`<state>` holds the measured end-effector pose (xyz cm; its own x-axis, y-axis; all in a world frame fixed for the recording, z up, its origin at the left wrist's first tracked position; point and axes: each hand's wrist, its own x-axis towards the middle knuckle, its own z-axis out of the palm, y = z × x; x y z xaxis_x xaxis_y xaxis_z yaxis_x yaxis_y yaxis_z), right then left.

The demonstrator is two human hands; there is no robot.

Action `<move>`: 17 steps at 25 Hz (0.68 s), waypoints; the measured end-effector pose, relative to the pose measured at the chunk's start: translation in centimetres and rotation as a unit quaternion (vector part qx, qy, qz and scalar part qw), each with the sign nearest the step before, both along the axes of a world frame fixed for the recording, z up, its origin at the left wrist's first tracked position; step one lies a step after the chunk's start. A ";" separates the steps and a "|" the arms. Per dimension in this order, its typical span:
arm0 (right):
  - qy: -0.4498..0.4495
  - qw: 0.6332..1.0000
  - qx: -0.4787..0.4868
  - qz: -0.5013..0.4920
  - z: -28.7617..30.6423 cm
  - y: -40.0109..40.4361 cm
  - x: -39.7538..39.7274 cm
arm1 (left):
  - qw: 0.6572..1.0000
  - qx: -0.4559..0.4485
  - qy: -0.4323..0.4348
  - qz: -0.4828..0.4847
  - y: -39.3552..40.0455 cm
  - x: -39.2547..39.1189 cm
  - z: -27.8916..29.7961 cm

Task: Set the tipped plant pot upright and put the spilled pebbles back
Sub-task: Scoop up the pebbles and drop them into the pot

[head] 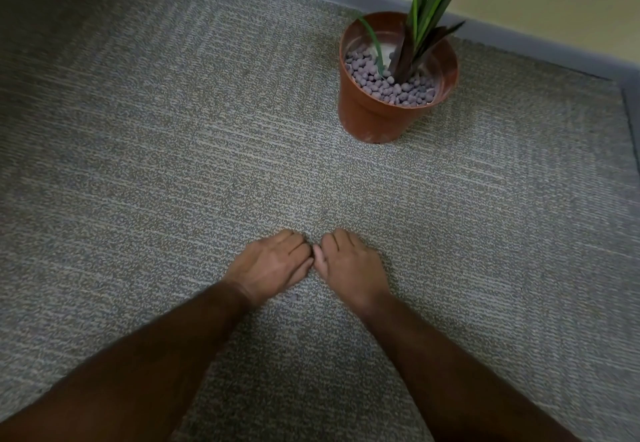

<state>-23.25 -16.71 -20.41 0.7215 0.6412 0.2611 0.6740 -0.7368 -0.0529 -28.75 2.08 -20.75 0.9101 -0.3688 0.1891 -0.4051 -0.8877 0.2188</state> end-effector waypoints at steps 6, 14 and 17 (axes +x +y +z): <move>0.064 0.998 0.010 -0.027 0.2 1.1 0.7 | 0.994 -0.077 0.048 0.061 -0.4 1.3 1.2; 0.237 0.961 0.034 -0.135 2.7 2.4 2.1 | 0.905 -0.276 0.222 0.233 -1.6 3.6 4.6; 0.396 0.873 0.188 -0.215 4.7 2.1 2.8 | 0.739 -0.500 0.306 0.333 -2.8 4.5 6.2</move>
